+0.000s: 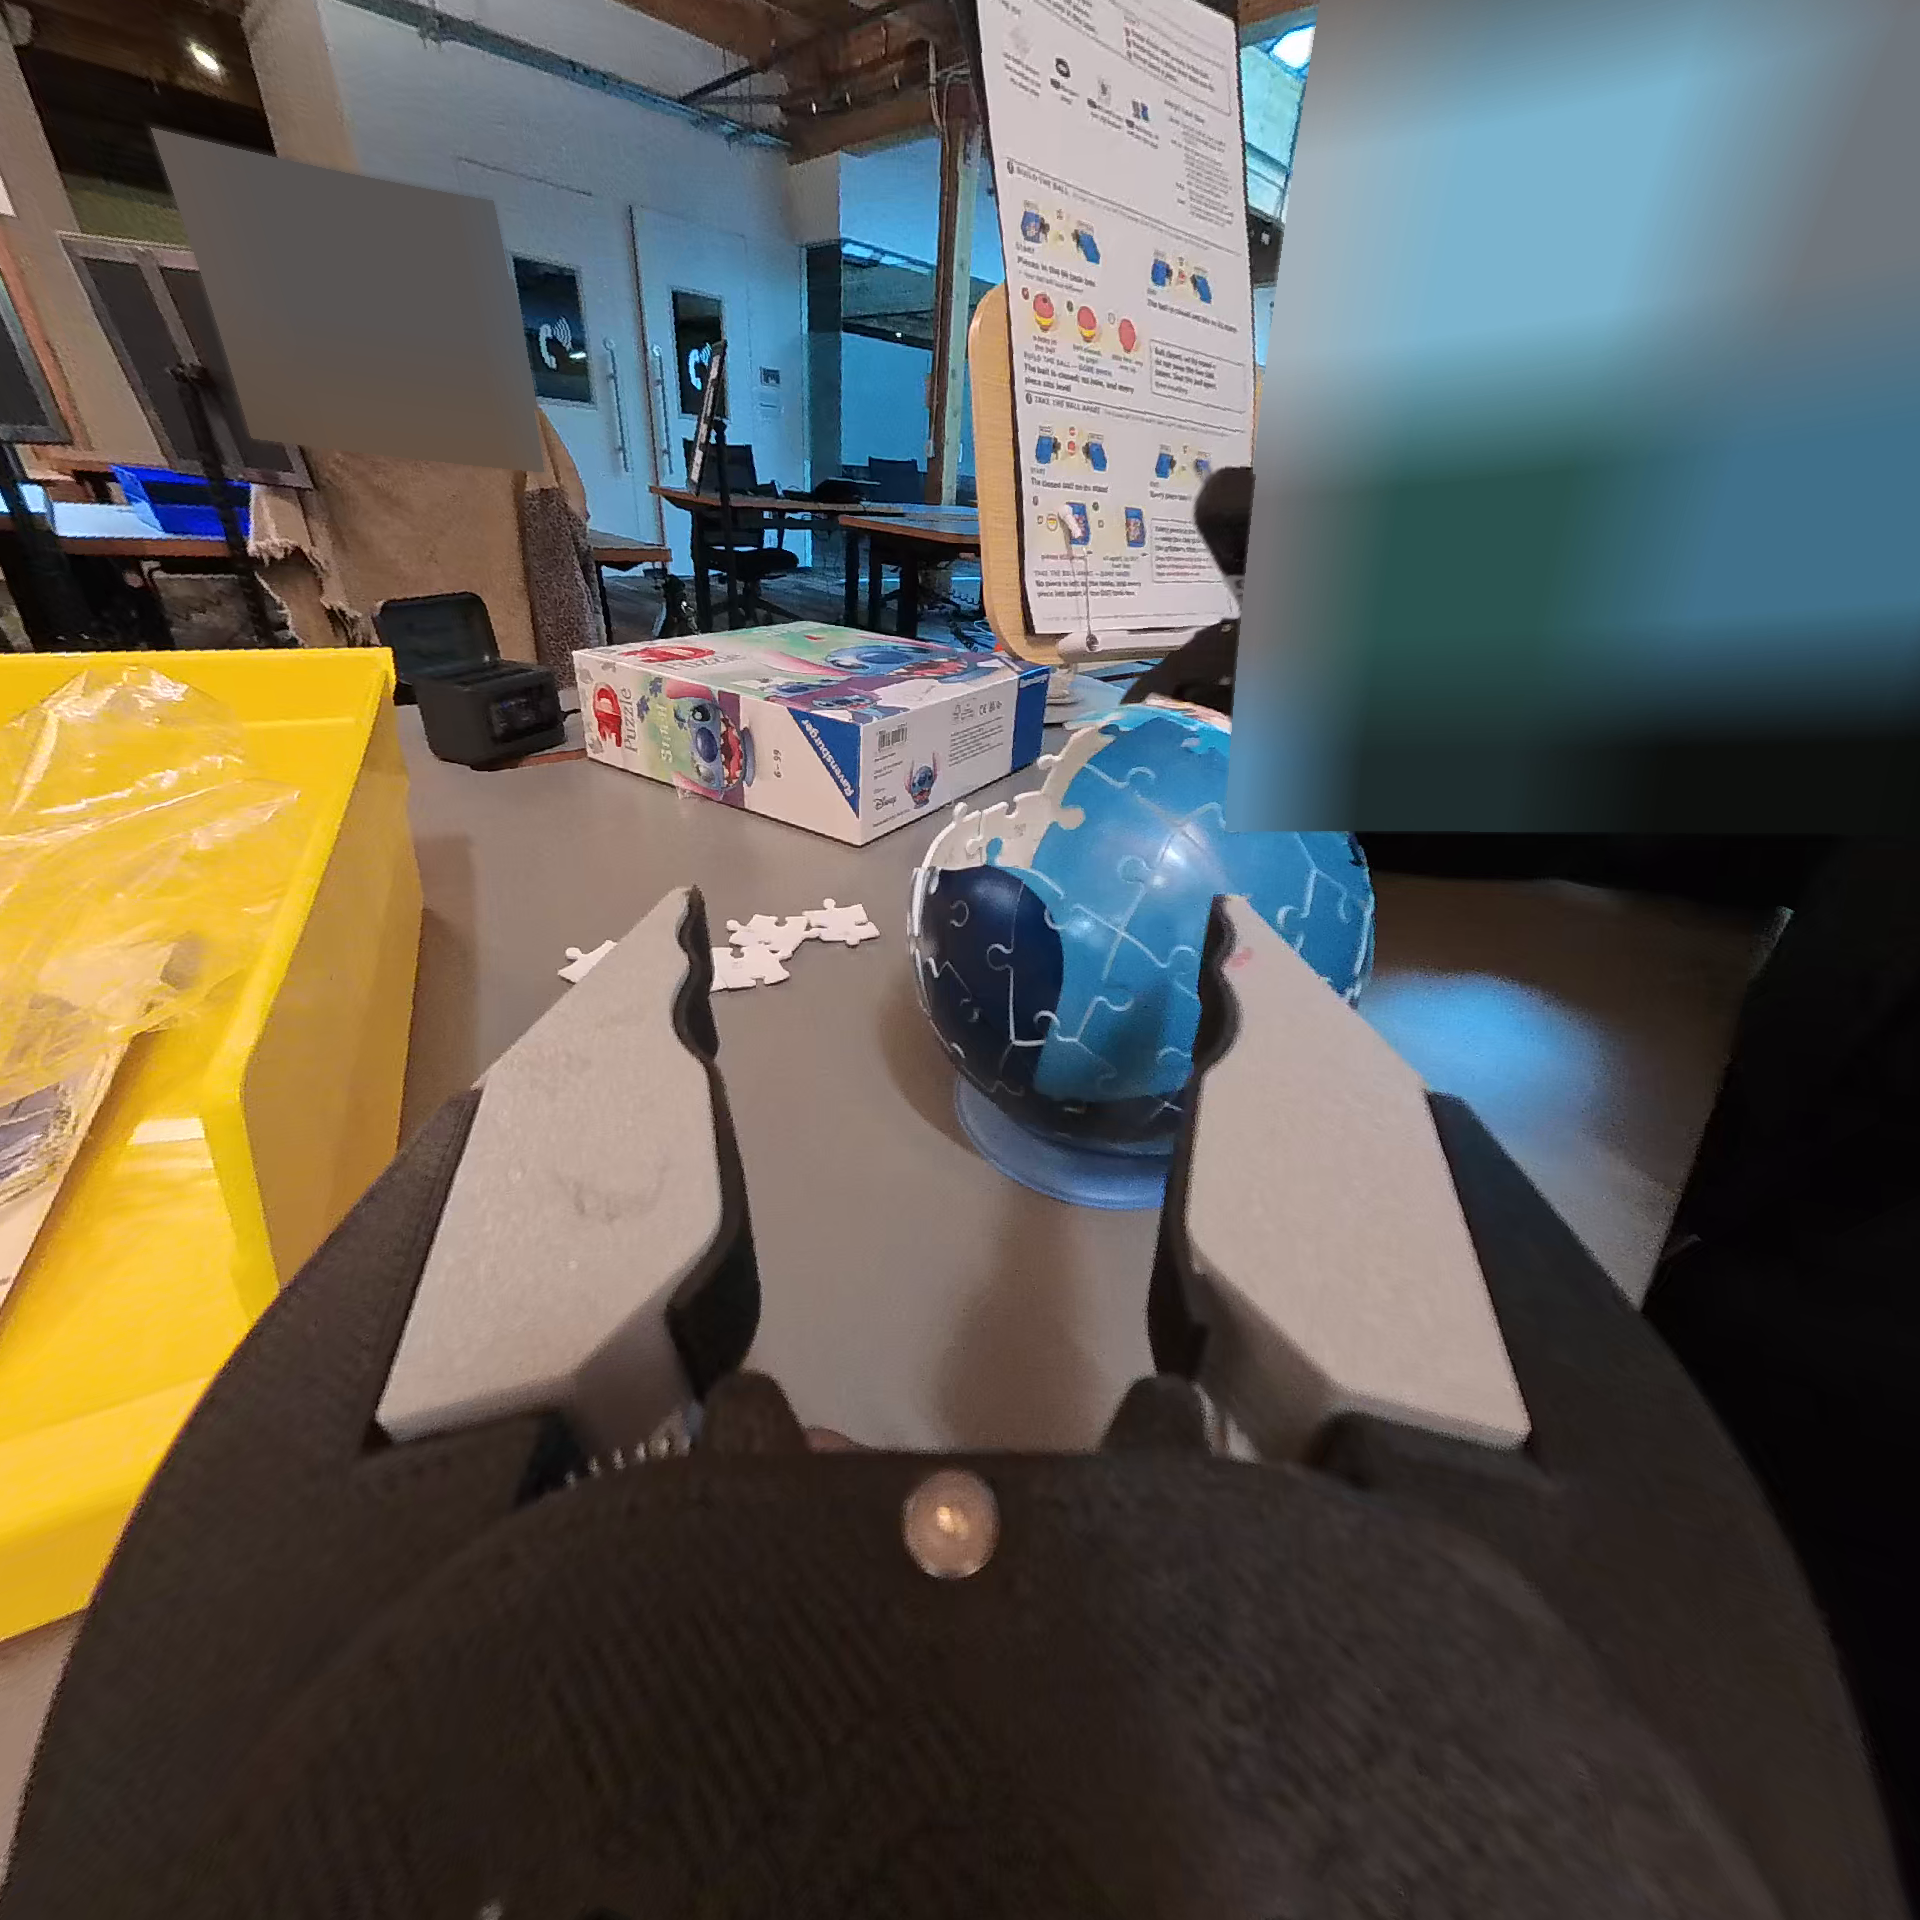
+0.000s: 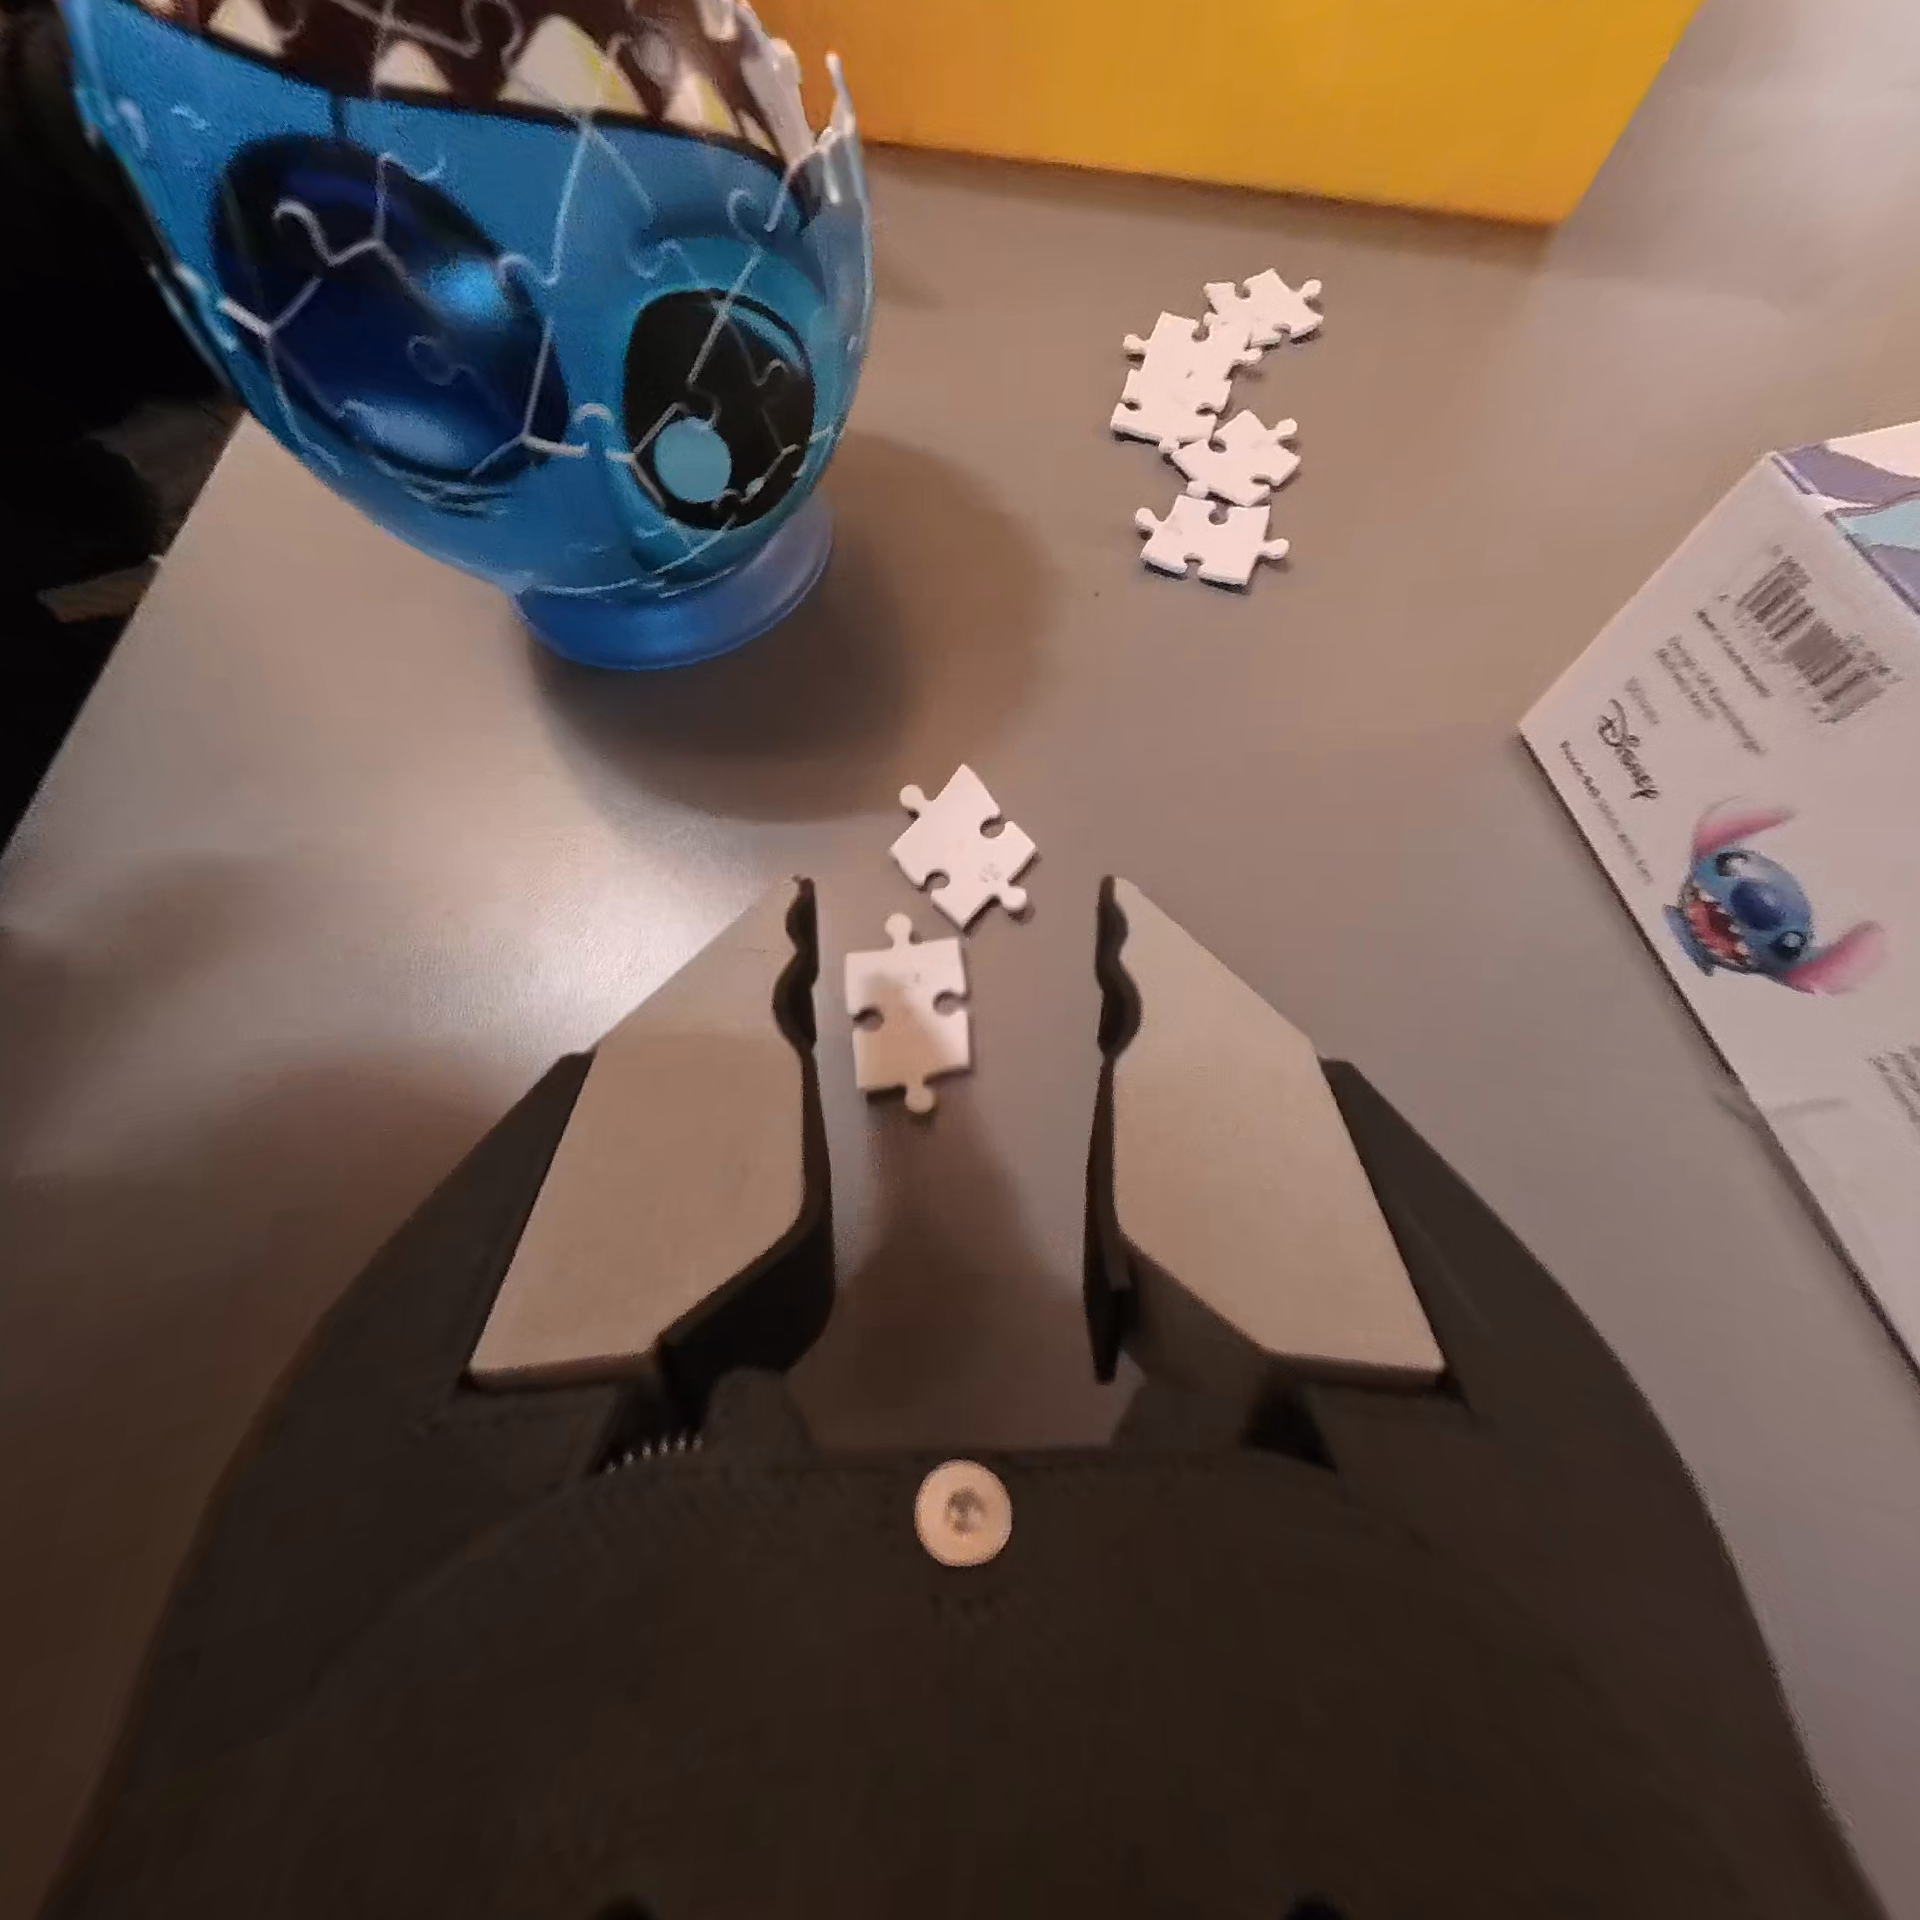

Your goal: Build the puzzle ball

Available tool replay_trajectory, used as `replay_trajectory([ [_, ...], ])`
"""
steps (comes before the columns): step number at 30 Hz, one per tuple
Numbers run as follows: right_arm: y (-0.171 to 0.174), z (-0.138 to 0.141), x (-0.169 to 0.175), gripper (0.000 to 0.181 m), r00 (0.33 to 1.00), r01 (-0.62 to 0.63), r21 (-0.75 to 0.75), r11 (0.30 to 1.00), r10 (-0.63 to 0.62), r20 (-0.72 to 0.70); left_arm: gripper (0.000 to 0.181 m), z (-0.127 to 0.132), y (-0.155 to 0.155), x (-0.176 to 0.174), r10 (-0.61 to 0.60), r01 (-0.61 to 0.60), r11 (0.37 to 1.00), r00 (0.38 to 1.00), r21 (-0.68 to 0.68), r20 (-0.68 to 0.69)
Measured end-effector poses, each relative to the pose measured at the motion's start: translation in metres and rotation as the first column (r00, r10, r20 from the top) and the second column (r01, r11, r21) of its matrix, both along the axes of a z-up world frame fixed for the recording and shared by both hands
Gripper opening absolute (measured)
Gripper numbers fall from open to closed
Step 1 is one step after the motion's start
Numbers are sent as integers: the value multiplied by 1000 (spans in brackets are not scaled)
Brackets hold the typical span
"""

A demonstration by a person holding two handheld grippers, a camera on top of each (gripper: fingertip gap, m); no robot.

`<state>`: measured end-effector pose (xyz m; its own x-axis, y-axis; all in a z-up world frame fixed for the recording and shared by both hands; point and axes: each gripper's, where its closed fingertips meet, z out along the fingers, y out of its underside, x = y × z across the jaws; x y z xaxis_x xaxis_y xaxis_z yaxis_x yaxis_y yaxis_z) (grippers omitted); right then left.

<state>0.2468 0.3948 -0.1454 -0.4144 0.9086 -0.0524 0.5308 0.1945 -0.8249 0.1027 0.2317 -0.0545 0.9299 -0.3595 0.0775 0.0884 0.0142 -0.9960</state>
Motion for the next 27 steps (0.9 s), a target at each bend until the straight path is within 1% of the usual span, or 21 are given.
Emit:
replay_trajectory([
  [2,-5,-1,-7,53,999,-23,-40,999,24,26,90,0,0,0,5,-5,1000,1000,4,-6],
  [4,-9,-7,-10,55,997,-34,-49,998,37,70,89,0,0,-1,5,-5,1000,1000,3,1],
  [6,-7,-18,-13,56,992,-28,3,1000,28,120,89,0,1,-2,5,-5,1000,1000,-1,11],
  [7,-6,-20,-15,55,992,-24,32,999,20,123,89,0,1,-3,6,-6,1000,1000,-2,13],
  [9,-3,-22,-19,40,993,-10,74,997,1,115,89,0,2,-3,6,-6,1000,1000,-8,15],
  [10,-3,-22,-20,30,994,-9,91,996,-1,108,89,-1,2,-3,8,-8,1000,1000,-10,15],
  [15,-3,-21,-21,26,997,-24,149,989,12,83,86,2,2,-13,61,-61,998,997,0,48],
  [16,-3,-18,-21,21,998,-26,155,988,16,65,81,3,0,-16,72,-73,997,996,3,58],
  [17,-3,-12,-21,4,999,-26,154,988,21,34,73,4,-1,-20,90,-89,996,993,-16,71],
  [18,0,-7,-22,1,1000,-14,151,988,12,10,67,7,-1,-25,118,-114,992,990,-51,81],
  [20,6,-1,-23,0,1000,3,151,989,-4,2,67,21,0,-29,142,-132,984,986,-118,82],
  [22,13,-4,-24,0,1000,15,162,987,-17,12,61,42,3,-25,140,-131,976,989,-172,41],
  [24,14,-3,-25,0,1000,17,135,991,-19,9,60,62,10,-21,155,-160,965,987,-210,-42],
  [27,14,17,-28,0,999,25,112,993,-22,-36,60,86,24,-4,110,-157,956,975,-247,-192],
])
